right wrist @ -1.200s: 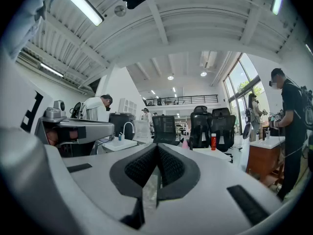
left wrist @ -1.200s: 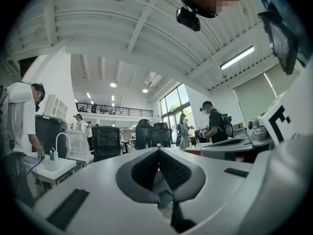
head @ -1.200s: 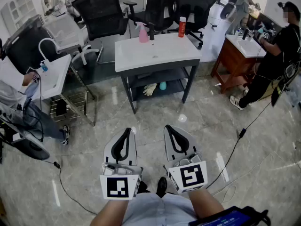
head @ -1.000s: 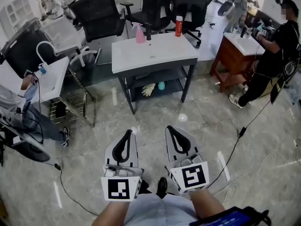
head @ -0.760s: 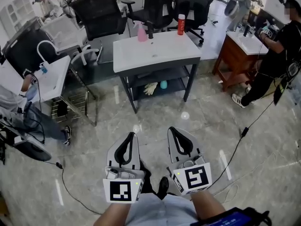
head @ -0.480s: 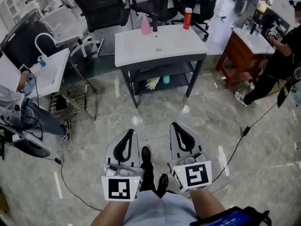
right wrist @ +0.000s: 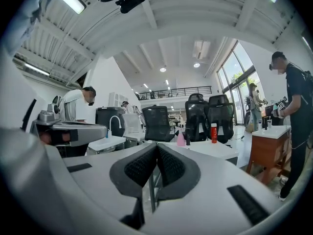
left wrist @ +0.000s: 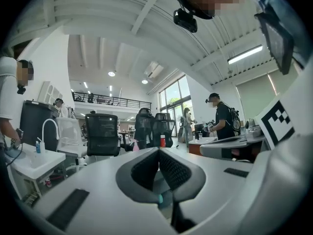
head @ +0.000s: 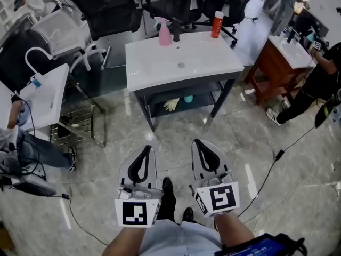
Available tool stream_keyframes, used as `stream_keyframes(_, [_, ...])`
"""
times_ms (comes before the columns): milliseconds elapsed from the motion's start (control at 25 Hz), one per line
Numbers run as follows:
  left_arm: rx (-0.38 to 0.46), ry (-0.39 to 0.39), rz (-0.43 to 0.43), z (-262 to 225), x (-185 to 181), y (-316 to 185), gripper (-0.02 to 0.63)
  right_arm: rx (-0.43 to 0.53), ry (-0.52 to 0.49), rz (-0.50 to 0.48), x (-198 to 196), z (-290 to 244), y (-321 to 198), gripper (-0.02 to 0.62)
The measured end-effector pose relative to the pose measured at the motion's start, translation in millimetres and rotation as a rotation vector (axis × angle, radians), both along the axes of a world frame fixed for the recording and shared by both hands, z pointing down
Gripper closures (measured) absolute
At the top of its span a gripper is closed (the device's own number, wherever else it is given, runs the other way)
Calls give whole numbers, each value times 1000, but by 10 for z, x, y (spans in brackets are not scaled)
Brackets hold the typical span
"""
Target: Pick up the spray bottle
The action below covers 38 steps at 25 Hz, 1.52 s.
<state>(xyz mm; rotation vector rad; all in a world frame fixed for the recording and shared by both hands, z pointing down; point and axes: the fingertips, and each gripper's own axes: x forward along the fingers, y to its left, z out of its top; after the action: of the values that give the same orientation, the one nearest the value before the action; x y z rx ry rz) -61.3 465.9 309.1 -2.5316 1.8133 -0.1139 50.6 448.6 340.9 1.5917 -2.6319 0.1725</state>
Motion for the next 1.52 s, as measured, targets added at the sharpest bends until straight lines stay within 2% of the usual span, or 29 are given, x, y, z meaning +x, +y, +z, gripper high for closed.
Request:
stream_keyframes(200, [22,4,13,-95,-232,-680,591,30,5,8,-225,-132,-660,580])
stream_keyframes(320, [69,2,36,-263,-314,-1006,591,55,3,18,-317,-272,-985,581])
stream_keyframes(440, [110,-3,58,-431,-370,-1260,591,87,-3,30,-386,-440,-1250,581])
stream_keyframes(600, [118,-4,76,-479,-433,-1486,591,110,-9,40,-464,-546,-1478,581])
stream_keyframes(840, [93,-15,104,-326,-377,-1735,591,97,-26,68,-424,-461,-1732,581])
stream_keyframes(1120, [25,-42,98,-67,-319,-2069,591,77,-29,62,-379,-283,-2102,581])
stream_keyframes(1520, [-11,-106,75,64,-66,-3080,591,41,-79,57,-48,-70,-3195,581])
